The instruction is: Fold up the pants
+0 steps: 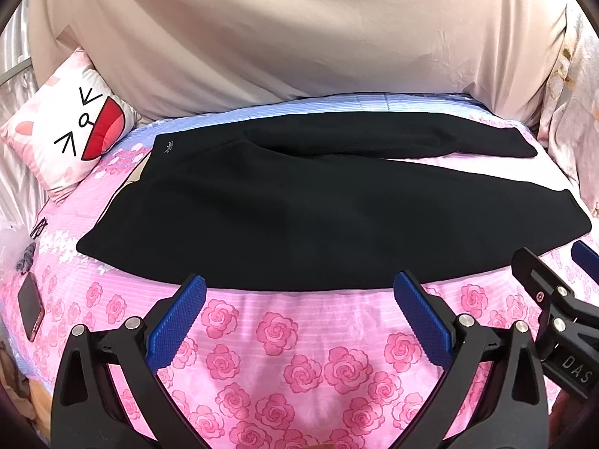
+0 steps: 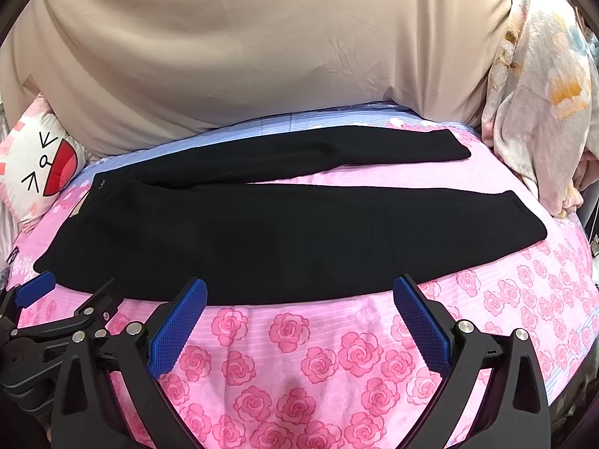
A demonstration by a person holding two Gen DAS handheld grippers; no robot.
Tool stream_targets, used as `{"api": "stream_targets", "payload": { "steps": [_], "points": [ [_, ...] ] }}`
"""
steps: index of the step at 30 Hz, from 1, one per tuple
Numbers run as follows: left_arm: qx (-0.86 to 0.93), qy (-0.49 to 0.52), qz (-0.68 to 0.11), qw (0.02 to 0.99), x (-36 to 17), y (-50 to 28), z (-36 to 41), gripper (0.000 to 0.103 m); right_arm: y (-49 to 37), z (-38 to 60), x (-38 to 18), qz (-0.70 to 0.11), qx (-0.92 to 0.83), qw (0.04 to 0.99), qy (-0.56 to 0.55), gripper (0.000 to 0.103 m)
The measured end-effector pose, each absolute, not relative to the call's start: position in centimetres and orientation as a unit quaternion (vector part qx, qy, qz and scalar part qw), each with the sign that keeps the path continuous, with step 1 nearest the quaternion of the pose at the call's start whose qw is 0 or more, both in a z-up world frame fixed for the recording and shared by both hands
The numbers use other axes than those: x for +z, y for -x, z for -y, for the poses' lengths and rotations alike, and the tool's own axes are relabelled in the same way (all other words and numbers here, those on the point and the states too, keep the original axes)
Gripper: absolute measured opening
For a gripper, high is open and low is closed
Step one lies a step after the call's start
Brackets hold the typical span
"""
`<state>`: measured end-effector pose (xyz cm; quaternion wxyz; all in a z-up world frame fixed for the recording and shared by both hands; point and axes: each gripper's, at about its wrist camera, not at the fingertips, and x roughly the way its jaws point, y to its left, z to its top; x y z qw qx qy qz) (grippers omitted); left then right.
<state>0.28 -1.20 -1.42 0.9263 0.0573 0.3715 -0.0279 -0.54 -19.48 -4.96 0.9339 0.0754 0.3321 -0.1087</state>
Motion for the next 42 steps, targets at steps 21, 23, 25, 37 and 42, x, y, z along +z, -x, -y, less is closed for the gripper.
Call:
{"api": "stream_targets", "payload": {
  "steps": [21, 23, 25, 37, 42],
  "points": [
    [-0.040, -0.029, -0.365, 0.930, -1.8, -1.1, 0.3, 0.098, 0.1, 19.5, -5.3, -0.338, -0.107, 0.932, -0.076, 0.098],
    [-0.039, -0.033, -0.362, 0.931, -1.8, -1.0, 0.4, 0.098, 0.1, 19.5, -5.4, -0.339, -0.107, 0.932, -0.075, 0.098],
    [-0.040, -0.041, -0.361, 0.931, -1.9, -1.0, 0.7, 0.098, 0.1, 19.5, -5.4, -0.339, -0.107, 0.932, -0.075, 0.098],
    [-0.032, -0.053, -0.375, 0.925, -2.5, -1.9, 0.7, 0.098, -0.3, 19.6, -5.6, -0.343, -0.111, 0.930, -0.078, 0.098],
    [-0.028, -0.054, -0.381, 0.923, -3.0, -2.1, 0.6, 0.098, -0.4, 19.6, -5.8, -0.345, -0.110, 0.929, -0.077, 0.098]
  ]
}}
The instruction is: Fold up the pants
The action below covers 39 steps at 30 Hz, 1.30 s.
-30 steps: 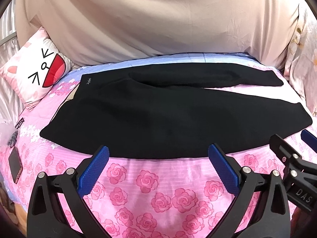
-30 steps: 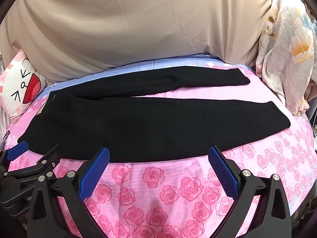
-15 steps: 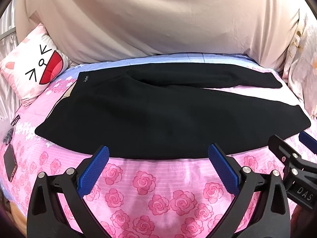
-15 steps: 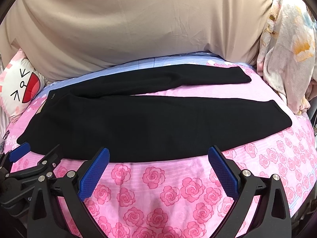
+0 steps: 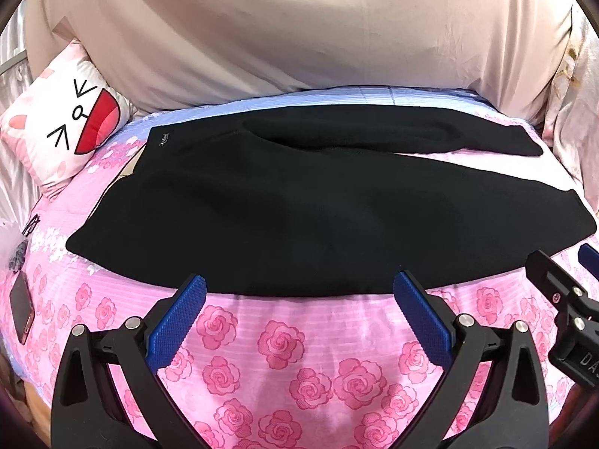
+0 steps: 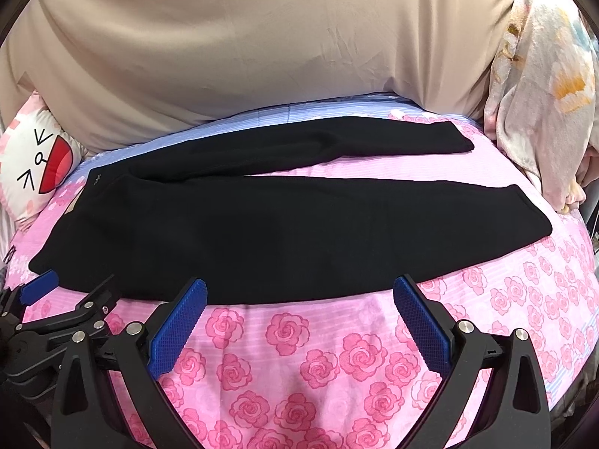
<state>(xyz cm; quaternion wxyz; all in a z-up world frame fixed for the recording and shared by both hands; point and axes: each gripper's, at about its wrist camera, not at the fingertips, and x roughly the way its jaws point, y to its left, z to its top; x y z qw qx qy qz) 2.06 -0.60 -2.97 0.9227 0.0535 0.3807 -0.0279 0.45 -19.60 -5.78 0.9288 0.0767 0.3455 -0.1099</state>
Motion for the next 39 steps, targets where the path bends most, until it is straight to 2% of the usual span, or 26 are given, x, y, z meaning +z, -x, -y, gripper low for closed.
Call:
{"api": "stream_targets", "payload": {
  "steps": [15, 24, 28, 31, 34, 36, 39],
  "points": [
    [-0.027, -0.077, -0.365, 0.927, -3.2, -2.7, 1.3, 0.098, -1.3, 19.4, -6.1, -0.352, -0.110, 0.927, -0.073, 0.098],
    [-0.029, -0.054, -0.352, 0.934, -2.9, -3.8, 1.4, 0.098, -2.8, 21.0, -6.0, -0.359, -0.113, 0.923, -0.081, 0.098],
    [-0.036, -0.048, -0.387, 0.920, -2.8, -5.4, 1.7, 0.098, -3.6, 22.7, -5.4, -0.353, -0.110, 0.925, -0.083, 0.098],
    [-0.048, -0.019, -0.402, 0.914, -2.4, -6.9, 0.7, 0.098, -3.9, 26.4, -3.4, -0.329, -0.119, 0.933, -0.085, 0.098],
    [-0.051, -0.016, -0.400, 0.915, -1.9, -8.5, -0.2, 0.098, -3.6, 34.3, -0.8, -0.311, -0.149, 0.933, -0.101, 0.098],
    [-0.052, -0.020, -0.392, 0.918, -1.7, -9.4, -0.6, 0.098, -4.2, 42.3, 0.2, -0.319, -0.153, 0.927, -0.126, 0.098],
    [-0.041, -0.029, -0.372, 0.927, -1.2, -11.0, -1.1, 0.098, -10.4, 50.0, -1.4, -0.362, -0.131, 0.903, -0.188, 0.094]
  ]
}}
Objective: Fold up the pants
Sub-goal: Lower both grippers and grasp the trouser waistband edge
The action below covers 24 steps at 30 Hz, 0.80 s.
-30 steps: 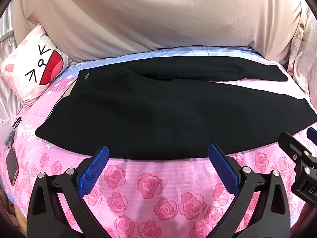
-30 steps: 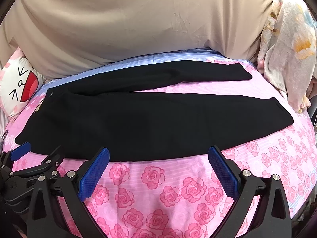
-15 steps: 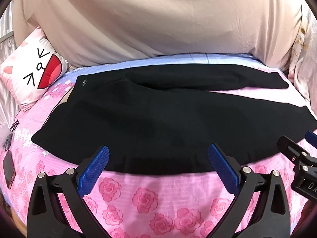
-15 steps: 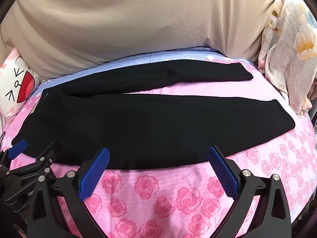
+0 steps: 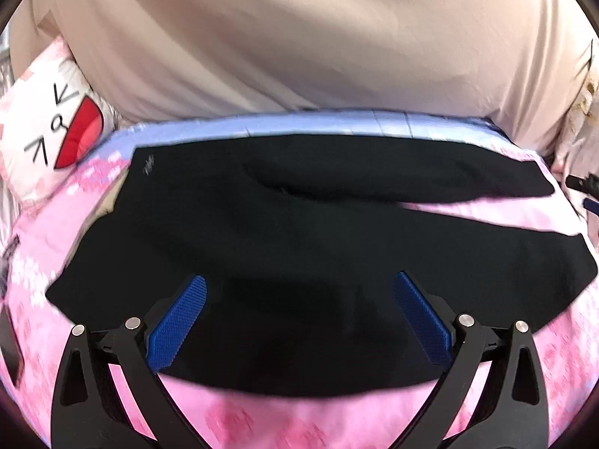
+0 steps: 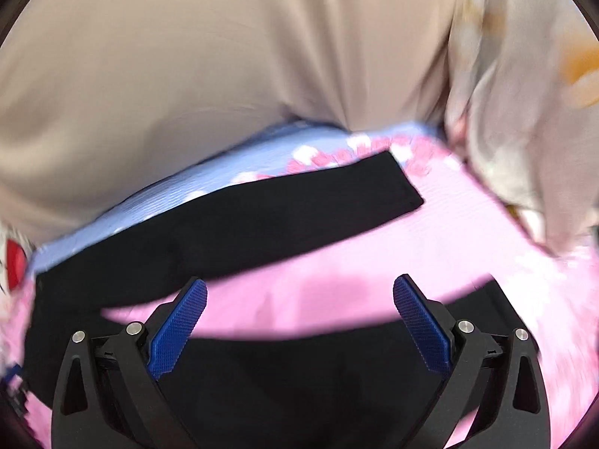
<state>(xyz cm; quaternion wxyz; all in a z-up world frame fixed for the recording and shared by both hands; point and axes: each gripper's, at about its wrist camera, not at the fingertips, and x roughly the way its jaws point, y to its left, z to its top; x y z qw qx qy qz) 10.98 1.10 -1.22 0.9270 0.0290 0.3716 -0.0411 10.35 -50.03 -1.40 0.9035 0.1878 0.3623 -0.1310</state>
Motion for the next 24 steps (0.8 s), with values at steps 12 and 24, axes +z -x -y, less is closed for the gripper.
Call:
{"api": "stream_targets", "payload": {
  "steps": [12, 24],
  "points": [
    [0.000, 0.029, -0.373, 0.928, -0.4, -20.9, -6.4, 0.098, -25.5, 61.6, -7.6, -0.413, -0.165, 0.881, -0.161, 0.084],
    [0.168, -0.019, -0.394, 0.904, -1.5, -36.1, -20.5, 0.098, -27.6, 62.3, -7.3, -0.416, -0.126, 0.883, -0.178, 0.018]
  ]
}}
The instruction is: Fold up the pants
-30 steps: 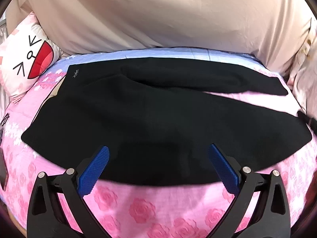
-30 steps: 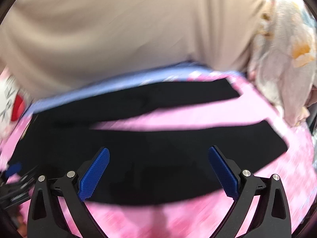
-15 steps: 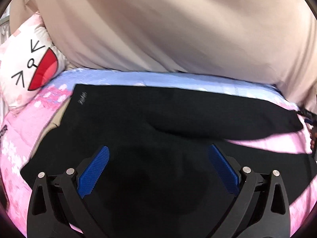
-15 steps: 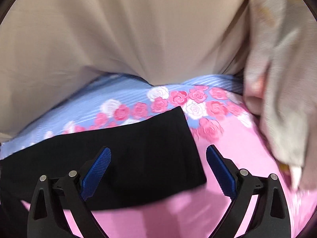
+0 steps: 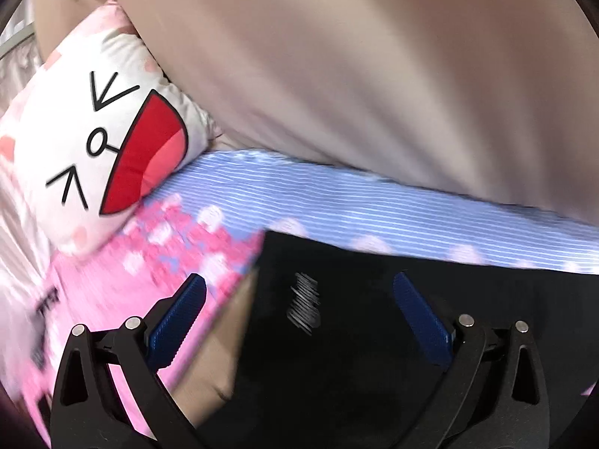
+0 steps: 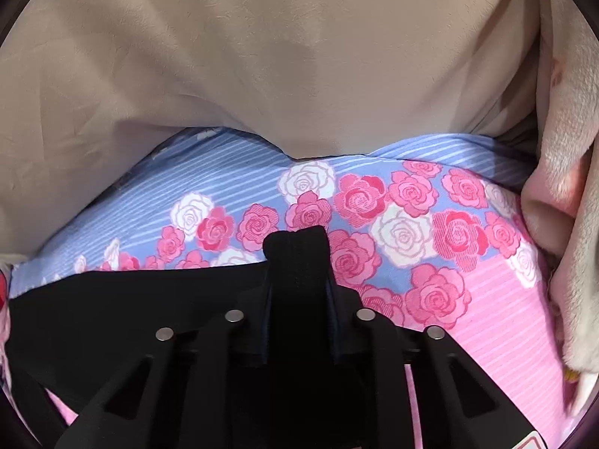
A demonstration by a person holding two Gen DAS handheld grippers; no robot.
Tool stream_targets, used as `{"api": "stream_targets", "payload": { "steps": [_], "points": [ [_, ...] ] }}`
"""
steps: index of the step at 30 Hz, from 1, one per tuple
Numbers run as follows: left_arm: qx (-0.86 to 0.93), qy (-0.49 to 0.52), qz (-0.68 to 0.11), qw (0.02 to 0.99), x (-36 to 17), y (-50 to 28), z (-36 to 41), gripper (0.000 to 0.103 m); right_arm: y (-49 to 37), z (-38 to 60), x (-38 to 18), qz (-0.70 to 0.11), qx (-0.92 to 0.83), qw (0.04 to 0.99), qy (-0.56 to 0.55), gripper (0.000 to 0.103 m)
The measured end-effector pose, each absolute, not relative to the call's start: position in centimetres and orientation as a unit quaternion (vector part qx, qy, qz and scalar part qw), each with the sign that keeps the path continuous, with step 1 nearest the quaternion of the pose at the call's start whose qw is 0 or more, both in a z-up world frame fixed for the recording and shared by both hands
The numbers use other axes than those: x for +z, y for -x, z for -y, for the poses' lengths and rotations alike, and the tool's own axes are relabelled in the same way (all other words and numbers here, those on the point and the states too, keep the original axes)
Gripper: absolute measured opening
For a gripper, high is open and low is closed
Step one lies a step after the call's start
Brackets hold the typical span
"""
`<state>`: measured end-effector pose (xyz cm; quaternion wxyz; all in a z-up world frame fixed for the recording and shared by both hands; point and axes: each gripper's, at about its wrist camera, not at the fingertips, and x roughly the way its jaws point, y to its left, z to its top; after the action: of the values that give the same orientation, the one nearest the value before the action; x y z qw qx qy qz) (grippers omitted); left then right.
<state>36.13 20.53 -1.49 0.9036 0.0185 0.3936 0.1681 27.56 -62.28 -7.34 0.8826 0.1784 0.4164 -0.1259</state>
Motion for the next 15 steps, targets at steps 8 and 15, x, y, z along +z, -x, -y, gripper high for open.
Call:
{"api": "stream_targets", "payload": {
  "steps": [8, 15],
  "points": [
    [0.126, 0.066, -0.488, 0.861, -6.7, -42.4, -24.5, 0.088, -28.1, 61.4, -7.4, -0.413, -0.149, 0.878, -0.193, 0.023],
    [0.050, 0.108, -0.495, 0.860, -5.4, -42.5, -23.6, 0.011, -27.7, 61.0, -6.7, -0.397, -0.159, 0.877, -0.216, 0.013]
  ]
}}
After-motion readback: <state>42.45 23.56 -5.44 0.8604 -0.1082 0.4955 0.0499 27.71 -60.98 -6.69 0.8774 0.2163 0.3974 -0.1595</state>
